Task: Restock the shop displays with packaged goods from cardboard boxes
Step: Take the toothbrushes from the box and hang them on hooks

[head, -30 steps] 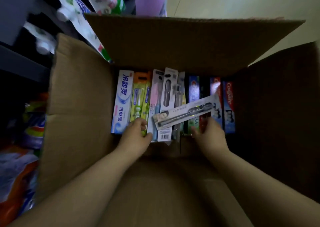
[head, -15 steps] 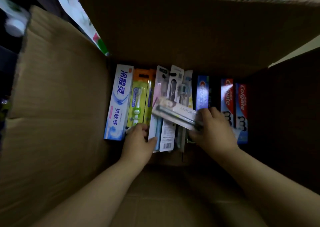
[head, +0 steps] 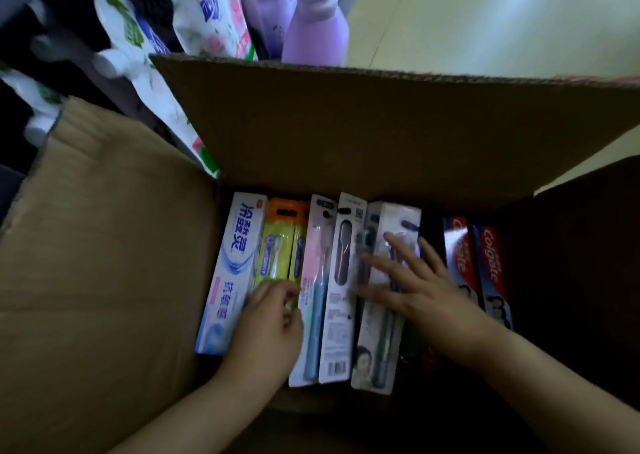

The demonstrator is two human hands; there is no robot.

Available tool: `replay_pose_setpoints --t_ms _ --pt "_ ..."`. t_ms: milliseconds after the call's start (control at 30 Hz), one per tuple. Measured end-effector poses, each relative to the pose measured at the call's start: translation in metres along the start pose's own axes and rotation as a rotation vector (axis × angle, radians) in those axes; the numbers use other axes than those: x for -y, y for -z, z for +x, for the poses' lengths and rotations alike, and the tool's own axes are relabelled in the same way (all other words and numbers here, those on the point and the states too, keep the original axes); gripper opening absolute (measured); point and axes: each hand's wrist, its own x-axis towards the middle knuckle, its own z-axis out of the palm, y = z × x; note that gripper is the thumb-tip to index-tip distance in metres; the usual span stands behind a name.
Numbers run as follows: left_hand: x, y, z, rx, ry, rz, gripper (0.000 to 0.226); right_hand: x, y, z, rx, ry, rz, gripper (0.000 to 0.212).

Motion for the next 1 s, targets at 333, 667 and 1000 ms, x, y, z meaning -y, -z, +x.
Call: replay_pose_setpoints --t_ms 333,667,1000 --pt "-0.015 -0.008 0.008 0.118 0.121 0.025 0.046 0.03 -0.002 -0.013 -0.37 -0.786 0.611 0.063" --pt "-0.012 0.006 -0.022 0.171 0.26 -0.233 0.016 0.089 -0.004 -0.006 -0.115 -1.239 0.947 0.047" --pt "-0.023 -0.004 -0.028 0.22 0.156 -0.328 0.014 0.094 -0.025 0.007 -0.194 -1.221 0.929 0.035"
